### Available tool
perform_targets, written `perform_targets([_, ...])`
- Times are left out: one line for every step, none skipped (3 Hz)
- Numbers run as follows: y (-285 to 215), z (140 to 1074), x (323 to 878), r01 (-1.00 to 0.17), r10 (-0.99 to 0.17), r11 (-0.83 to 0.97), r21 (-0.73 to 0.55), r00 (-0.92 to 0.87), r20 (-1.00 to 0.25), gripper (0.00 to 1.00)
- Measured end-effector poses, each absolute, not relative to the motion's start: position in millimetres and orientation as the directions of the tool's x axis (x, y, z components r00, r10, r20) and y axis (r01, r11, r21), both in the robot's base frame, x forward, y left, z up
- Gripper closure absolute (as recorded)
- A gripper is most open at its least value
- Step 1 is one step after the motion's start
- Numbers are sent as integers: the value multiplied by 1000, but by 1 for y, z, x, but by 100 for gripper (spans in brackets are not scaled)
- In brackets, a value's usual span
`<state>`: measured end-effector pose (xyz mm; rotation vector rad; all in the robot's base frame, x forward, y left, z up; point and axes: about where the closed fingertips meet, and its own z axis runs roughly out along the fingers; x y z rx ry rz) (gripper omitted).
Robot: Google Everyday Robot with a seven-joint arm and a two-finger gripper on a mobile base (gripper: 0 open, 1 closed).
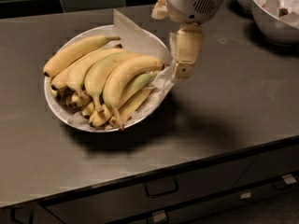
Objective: Pick banana from white bowl
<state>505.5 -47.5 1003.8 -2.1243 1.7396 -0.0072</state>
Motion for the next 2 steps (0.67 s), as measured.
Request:
perform_targets([-32, 1004, 504, -936, -935, -183, -300, 260, -242, 12])
perform_targets([-24, 999, 505, -936, -931, -199, -292, 274, -242, 22])
